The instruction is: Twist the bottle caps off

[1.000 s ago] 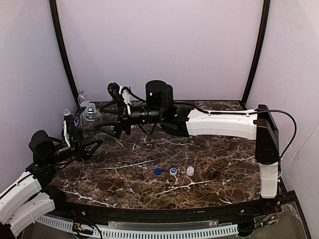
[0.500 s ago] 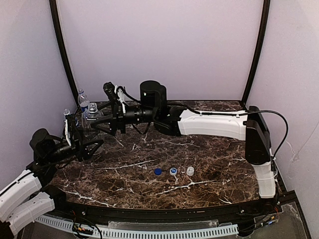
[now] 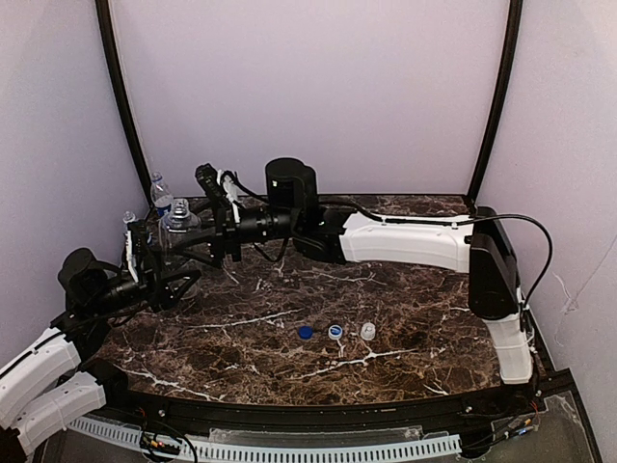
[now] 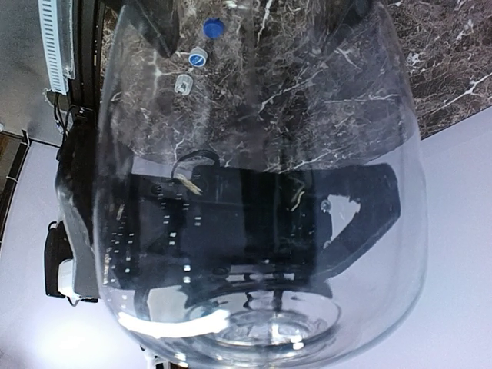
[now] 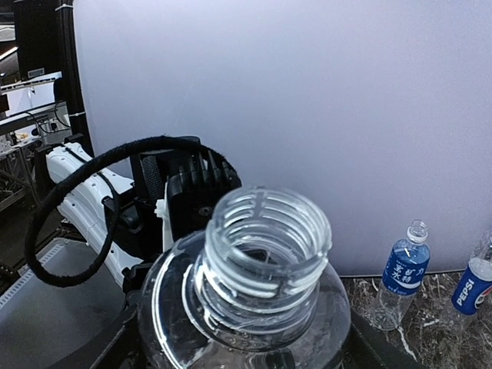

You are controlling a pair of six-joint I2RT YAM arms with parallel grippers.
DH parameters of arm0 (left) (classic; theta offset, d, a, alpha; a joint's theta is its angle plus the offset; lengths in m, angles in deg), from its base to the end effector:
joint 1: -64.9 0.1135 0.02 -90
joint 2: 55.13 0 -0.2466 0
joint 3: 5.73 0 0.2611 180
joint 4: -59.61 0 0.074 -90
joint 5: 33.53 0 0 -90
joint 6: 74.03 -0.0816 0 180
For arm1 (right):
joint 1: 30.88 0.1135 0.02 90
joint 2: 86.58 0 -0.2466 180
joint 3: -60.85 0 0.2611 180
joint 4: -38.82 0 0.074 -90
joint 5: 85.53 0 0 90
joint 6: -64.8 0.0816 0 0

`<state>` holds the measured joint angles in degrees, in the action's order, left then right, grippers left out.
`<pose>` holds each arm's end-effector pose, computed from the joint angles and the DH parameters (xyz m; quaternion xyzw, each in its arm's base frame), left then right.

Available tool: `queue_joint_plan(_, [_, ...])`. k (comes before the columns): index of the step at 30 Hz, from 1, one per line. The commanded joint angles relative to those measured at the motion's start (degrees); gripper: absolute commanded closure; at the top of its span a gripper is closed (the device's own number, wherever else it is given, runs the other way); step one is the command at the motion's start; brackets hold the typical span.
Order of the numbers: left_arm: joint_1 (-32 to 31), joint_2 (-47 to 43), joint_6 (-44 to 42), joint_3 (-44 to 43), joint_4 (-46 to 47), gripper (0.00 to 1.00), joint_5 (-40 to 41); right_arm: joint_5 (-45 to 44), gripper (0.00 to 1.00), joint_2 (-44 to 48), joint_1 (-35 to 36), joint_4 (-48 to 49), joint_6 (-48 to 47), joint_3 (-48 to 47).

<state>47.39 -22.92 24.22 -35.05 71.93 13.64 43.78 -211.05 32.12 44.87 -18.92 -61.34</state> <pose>0.1780 -0.1143 0.2537 0.3262 0.5775 -0.3884 0.6397 0.2069 0.5200 0.3154 -0.5218 0.4498 0.5799 0.4349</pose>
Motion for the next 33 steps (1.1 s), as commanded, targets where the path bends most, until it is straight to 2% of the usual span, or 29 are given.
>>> queue_joint_plan(1, [-0.1, 0.0, -0.4, -1.7, 0.8, 0.74, 0.0, 2.2, 0.32, -1.0, 0.7, -0.4, -0.1, -1.0])
queue_joint_plan(5, [-0.1, -0.1, -0.5, -1.5, 0.6, 0.74, 0.1, 2.8, 0.57, -0.8, 0.6, -0.3, -0.8, -1.0])
queue_joint_plan(7, [-0.1, -0.3, -0.9, -1.5, 0.0, 0.67, 0.2, 2.3, 0.62, -0.1, 0.6, -0.2, -2.1, -0.2])
queue_joint_plan(8, [-0.1, -0.5, -1.0, -1.5, -0.8, 0.49, 0.1, 1.7, 0.63, 0.5, 0.6, -0.2, -3.2, 0.4])
queue_joint_plan(9, [-0.1, -0.6, -1.4, -1.7, -1.4, 0.38, 0.0, 0.8, 0.63, 1.4, 0.6, -0.4, -4.6, 1.4])
queue_joint_plan(10, [0.0, -1.0, -1.8, -1.9, -2.7, 0.18, 0.0, -0.7, 0.63, 2.3, 0.6, -0.9, -5.7, 2.6])
queue_joint_plan(12, [0.0, -1.6, -3.0, -2.4, -4.8, 0.03, 0.1, -5.0, 0.65, 4.8, 0.6, -2.1, -10.5, 5.5])
queue_joint_plan(17, [0.5, -3.2, -7.7, -5.4, -8.5, 0.01, 1.1, -21.3, 0.68, 11.0, 0.6, -4.3, -21.1, 14.5])
queue_joint_plan(19, [0.7, -3.2, -7.8, -6.4, -7.5, 0.01, 1.6, -25.0, 0.68, 12.2, 0.7, -4.4, -24.6, 17.1])
queue_joint_plan(20, [0.7, -2.9, -6.6, -6.8, -7.0, 0.02, 1.8, -25.4, 0.69, 12.2, 0.8, -4.5, -25.5, 17.7])
queue_joint_plan(22, [0.8, -2.0, -4.6, -7.3, -6.0, 0.11, 0.5, -24.4, 0.69, 12.1, 1.4, -3.8, -27.0, 18.4])
queue_joint_plan(23, [0.8, -1.3, -4.1, -7.4, -6.0, 0.22, -0.3, -24.1, 0.69, 11.9, 1.9, -3.1, -28.1, 18.6])
queue_joint_plan(25, [0.8, -0.4, -3.4, -7.6, -6.6, 0.32, -2.0, -24.4, 0.68, 10.7, 2.9, -2.9, -30.2, 18.1])
queue_joint_plan(33, [0.8, 0.8, -4.4, -8.0, -7.4, 0.38, -2.2, -23.9, 0.68, 6.9, 4.6, -6.5, -33.4, 13.2])
